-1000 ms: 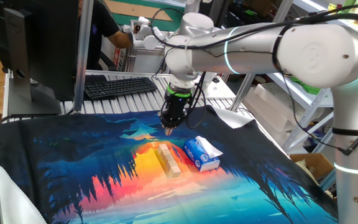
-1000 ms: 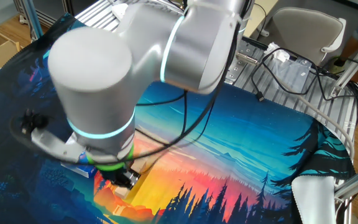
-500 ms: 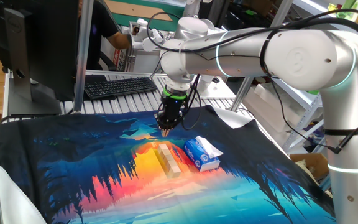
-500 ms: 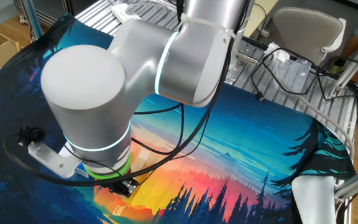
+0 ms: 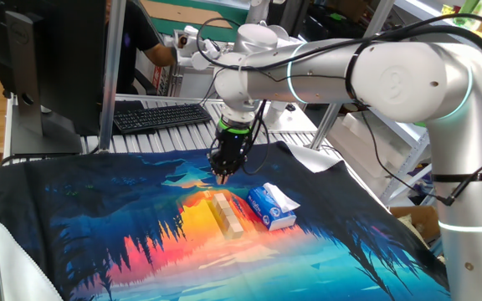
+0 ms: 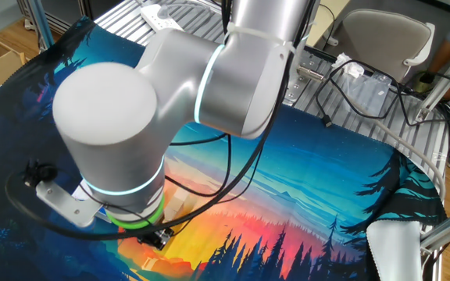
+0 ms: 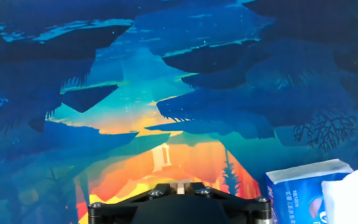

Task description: Stack the blocks in a vertical line of five

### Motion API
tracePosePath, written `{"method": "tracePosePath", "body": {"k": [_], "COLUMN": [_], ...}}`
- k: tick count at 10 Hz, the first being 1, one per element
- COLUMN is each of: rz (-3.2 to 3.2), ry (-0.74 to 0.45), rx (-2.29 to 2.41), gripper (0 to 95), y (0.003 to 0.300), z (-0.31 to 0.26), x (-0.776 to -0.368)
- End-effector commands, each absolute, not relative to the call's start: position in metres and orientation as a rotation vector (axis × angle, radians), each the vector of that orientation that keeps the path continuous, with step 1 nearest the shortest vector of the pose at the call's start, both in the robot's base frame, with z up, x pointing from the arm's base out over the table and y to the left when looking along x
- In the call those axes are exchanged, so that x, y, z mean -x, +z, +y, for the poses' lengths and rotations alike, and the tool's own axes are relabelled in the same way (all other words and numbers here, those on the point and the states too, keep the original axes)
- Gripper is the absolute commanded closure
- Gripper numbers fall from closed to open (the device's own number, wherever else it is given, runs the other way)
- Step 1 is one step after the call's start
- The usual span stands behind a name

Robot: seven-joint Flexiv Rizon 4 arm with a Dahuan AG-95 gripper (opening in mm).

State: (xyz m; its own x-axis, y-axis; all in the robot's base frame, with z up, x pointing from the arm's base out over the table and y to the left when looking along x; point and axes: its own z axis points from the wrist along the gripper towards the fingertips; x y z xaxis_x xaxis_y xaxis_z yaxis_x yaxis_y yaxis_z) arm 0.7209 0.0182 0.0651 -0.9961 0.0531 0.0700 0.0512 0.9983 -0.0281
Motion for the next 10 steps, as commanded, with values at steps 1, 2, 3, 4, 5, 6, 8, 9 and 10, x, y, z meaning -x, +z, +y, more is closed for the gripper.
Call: {"method": "tracePosePath", "body": {"k": [1, 2, 3, 4, 5, 6, 8, 9, 10], "rz": [-3.074, -3.074, -3.074, -3.075, -3.077, -3.077, -3.077, -3.077, -3.077], "ry": [0.040, 0.038, 0.037, 0.037, 0.036, 0.033, 0.030, 0.029, 0.029], "rx": [0.079, 0.078, 0.076, 0.072, 0.062, 0.059, 0.057, 0.057, 0.055], "gripper": [57.0, 57.0, 57.0, 57.0, 57.0, 57.0, 57.0, 57.0, 57.0], "y": [0.062, 0.060, 0.058, 0.055, 0.052, 0.049, 0.045, 0.044, 0.043], "z": [0.018, 0.018, 0.018, 0.018, 0.018, 0.018, 0.018, 0.018, 0.018], "x": [-0.720, -0.720, -0.720, -0.720, -0.720, -0.720, -0.720, -0.720, -0.719]}}
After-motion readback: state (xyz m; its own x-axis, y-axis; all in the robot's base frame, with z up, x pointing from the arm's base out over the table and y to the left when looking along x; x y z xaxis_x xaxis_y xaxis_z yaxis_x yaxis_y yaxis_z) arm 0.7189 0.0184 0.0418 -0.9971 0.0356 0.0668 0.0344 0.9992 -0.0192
